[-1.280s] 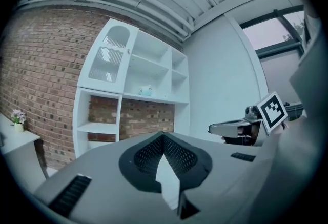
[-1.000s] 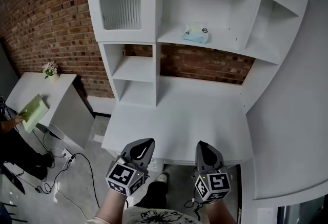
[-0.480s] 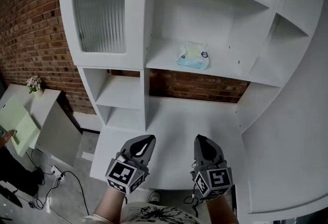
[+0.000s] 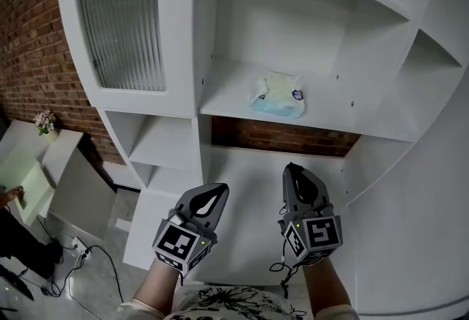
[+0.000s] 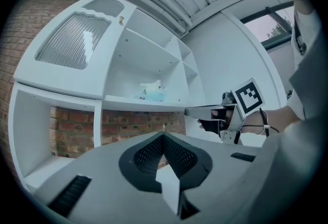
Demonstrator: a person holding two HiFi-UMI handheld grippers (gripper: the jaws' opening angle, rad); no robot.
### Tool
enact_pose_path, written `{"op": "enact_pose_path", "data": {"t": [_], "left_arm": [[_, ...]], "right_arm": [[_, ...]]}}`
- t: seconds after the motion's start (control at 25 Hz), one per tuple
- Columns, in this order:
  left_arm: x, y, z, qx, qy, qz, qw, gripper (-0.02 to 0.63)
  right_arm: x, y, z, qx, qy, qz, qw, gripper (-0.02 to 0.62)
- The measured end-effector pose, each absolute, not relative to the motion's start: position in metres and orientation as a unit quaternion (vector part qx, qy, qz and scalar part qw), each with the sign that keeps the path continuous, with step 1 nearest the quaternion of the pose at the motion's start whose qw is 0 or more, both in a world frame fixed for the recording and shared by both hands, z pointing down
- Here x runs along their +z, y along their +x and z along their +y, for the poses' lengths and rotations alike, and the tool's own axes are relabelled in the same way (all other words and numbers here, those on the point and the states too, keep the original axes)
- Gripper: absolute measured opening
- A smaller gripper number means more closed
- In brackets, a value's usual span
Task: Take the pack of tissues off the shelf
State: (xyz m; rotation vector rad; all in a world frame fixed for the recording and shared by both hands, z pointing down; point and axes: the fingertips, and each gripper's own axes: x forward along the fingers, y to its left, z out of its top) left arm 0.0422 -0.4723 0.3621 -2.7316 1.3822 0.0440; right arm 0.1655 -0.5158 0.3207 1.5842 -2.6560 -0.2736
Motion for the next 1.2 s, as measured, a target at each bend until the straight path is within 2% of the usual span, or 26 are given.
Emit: {"op": "enact_pose_path", "data": {"t": [0.08, 0.16, 0.24, 0.36, 0.6, 0.72, 0.96, 1.2], "left_arm": [[0.355, 0.044, -0.477, 0.024, -0.887, 0.459, 0.040, 0.013], [0.349, 0.044, -0.480, 0.028, -0.883, 0.468, 0.041, 0.012], [0.350, 0.044, -0.483, 0.022, -0.877, 0.478, 0.044, 0.013], [0.350, 0.046, -0.485, 0.017, -0.871, 0.490, 0.042, 0.012], [0.348, 0.043, -0.486, 0.025, -0.860, 0.509, 0.038, 0.013], [0.346, 0.041, -0.483, 0.024, -0.856, 0.515, 0.042, 0.013], [0.335, 0.045, -0.477, 0.032, -0.854, 0.517, 0.050, 0.012], [0.341, 0.055, -0.463, 0.032, -0.854, 0.517, 0.045, 0.013]], "right_arm": [[0.307, 0.165, -0.531, -0.099, 0.505, -0.857, 0.017, 0.086], [0.288, 0.166, -0.544, -0.115, 0.504, -0.856, 0.010, 0.098], [0.267, 0.167, -0.555, -0.133, 0.506, -0.852, 0.004, 0.136], [0.246, 0.168, -0.575, -0.140, 0.508, -0.850, 0.005, 0.138], [0.239, 0.168, -0.606, -0.115, 0.506, -0.854, 0.038, 0.130], [0.238, 0.167, -0.611, -0.103, 0.504, -0.857, 0.034, 0.026], [0.235, 0.167, -0.596, -0.110, 0.490, -0.864, 0.031, 0.011], [0.226, 0.185, -0.551, -0.128, 0.483, -0.866, -0.017, 0.009]]}}
